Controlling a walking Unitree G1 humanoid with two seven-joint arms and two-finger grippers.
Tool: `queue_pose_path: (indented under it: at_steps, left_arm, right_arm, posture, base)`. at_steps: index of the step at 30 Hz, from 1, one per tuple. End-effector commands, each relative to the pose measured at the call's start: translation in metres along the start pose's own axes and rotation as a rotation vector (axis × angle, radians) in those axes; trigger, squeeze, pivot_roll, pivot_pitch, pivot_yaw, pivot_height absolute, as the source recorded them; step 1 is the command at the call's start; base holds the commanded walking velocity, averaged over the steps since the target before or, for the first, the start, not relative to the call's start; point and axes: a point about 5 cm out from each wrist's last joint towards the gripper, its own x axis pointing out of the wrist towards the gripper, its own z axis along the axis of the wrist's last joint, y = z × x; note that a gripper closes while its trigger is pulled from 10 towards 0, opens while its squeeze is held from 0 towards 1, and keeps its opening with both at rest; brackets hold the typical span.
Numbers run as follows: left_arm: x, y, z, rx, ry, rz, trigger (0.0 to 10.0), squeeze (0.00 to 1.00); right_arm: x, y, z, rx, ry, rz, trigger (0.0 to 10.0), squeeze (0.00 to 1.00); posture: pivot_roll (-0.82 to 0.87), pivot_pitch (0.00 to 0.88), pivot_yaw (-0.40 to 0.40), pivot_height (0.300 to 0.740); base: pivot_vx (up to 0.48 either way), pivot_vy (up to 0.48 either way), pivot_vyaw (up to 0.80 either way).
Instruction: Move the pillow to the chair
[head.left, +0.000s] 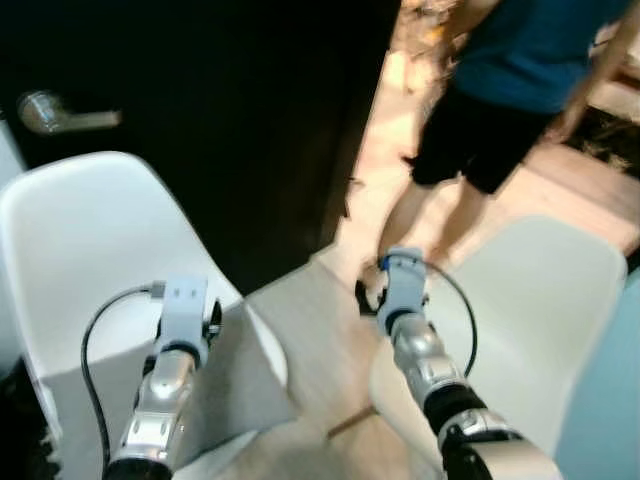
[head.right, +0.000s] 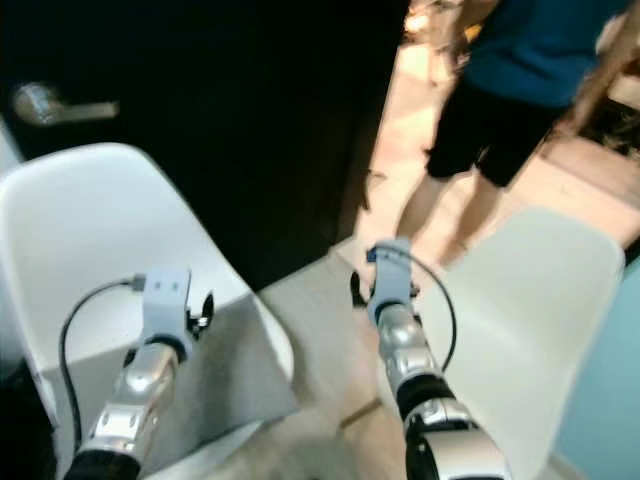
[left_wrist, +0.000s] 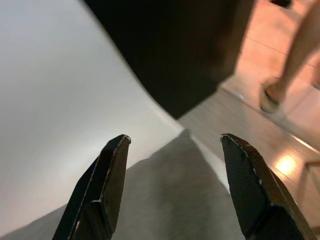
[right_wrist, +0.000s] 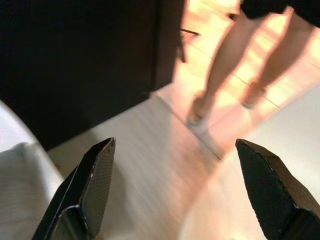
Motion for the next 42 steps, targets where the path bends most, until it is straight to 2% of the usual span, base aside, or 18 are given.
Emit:
queue_pose_path:
  at_steps: [1, 18, 25, 39, 42]
  left_arm:
    - [-0.004, -0.001, -0.008, -0.007, 0.032, 0.001, 10.0, 0.00]
    - [-0.004, -0.002, -0.011, -0.010, 0.052, -0.015, 10.0, 0.00]
    - [0.001, -0.009, -0.007, -0.006, 0.045, -0.039, 10.0, 0.00]
    - [0.001, -0.015, -0.007, -0.019, 0.044, -0.055, 10.0, 0.00]
    - [0.002, -0.013, -0.006, -0.024, 0.040, -0.049, 10.0, 0.00]
  right_arm:
    - [-0.001, -0.003, -0.007, -0.011, 0.036, -0.005, 10.0, 0.00]
    - [-0.001, -0.008, -0.009, -0.024, 0.055, -0.009, 10.0, 0.00]
    - [-0.002, -0.012, -0.011, -0.018, 0.061, -0.030, 10.0, 0.00]
    - [-0.004, -0.017, -0.014, 0.002, 0.052, -0.056, 10.0, 0.00]
    - [-0.003, -0.018, -0.010, 0.012, 0.023, -0.068, 10.0, 0.00]
  posture:
    - [0.05, 0.054, -0.090, 0.740]
    - [0.04, 0.059, -0.088, 0.740]
    - [0.04, 0.040, -0.073, 0.740]
    - [0.03, 0.020, -0.061, 0.740]
    - [0.04, 0.016, -0.065, 0.740]
  base:
    - [0.000, 0.000, -0.80]
    - [0.000, 0.000, -0.80]
    - [0.000, 0.000, -0.80]
    - [0.000, 0.000, -0.80]
    - [0.000, 0.000, -0.80]
